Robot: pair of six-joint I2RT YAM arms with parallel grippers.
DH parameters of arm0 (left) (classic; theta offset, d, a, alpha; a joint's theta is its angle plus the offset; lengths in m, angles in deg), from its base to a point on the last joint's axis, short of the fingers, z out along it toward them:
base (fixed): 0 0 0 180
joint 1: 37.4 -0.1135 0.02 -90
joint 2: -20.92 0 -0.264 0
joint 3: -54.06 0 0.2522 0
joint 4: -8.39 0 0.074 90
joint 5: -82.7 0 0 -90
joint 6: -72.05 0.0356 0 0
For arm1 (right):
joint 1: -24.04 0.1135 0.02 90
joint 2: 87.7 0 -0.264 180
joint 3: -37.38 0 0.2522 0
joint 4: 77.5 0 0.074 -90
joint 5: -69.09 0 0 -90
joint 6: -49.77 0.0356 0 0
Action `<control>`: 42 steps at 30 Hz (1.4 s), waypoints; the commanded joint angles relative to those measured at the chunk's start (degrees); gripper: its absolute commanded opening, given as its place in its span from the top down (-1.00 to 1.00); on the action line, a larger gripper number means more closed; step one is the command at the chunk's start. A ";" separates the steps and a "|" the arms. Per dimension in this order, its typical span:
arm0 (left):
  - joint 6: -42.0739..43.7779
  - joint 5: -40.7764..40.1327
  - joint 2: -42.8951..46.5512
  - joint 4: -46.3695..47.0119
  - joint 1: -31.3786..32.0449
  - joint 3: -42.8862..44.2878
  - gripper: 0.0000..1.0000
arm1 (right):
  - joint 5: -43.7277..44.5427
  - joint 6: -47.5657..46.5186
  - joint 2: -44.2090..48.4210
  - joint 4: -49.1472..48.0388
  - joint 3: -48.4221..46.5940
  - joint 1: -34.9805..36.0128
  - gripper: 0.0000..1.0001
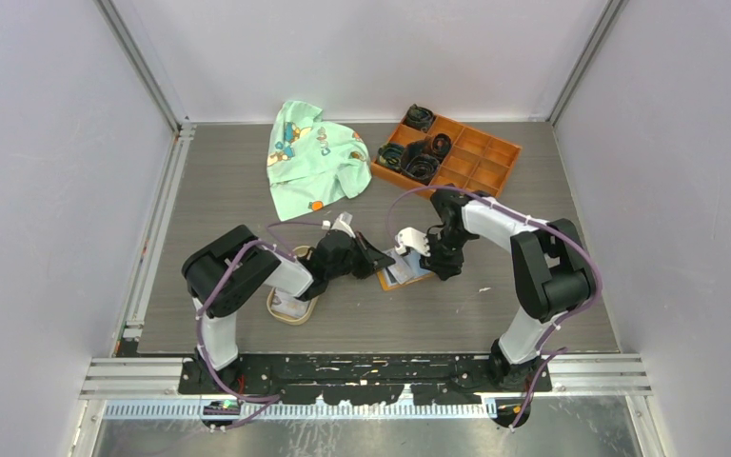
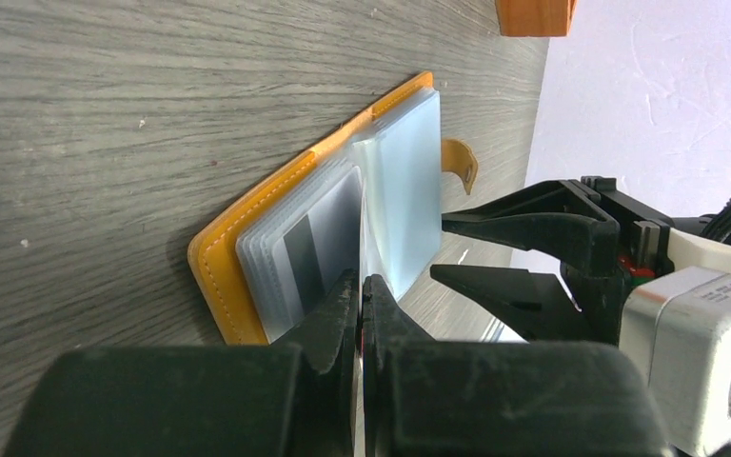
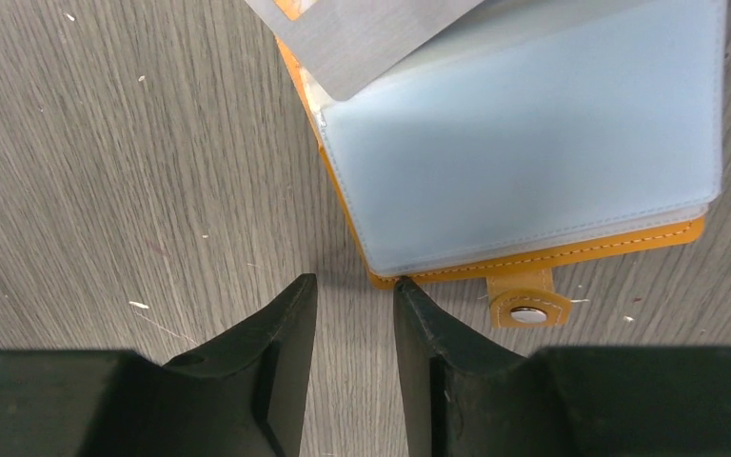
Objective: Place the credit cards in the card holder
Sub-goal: Insert the credit card into the card holder.
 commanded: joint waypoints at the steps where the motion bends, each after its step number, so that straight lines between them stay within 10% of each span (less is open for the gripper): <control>1: 0.69 -0.21 -1.59 -0.70 0.08 1.79 1.00 | -1.58 0.32 -1.32 0.28 -1.03 1.08 0.19; 42: -2.47 7.84 -7.56 2.27 -2.55 4.12 1.00 | -1.44 1.43 -2.22 0.69 -1.95 2.32 0.27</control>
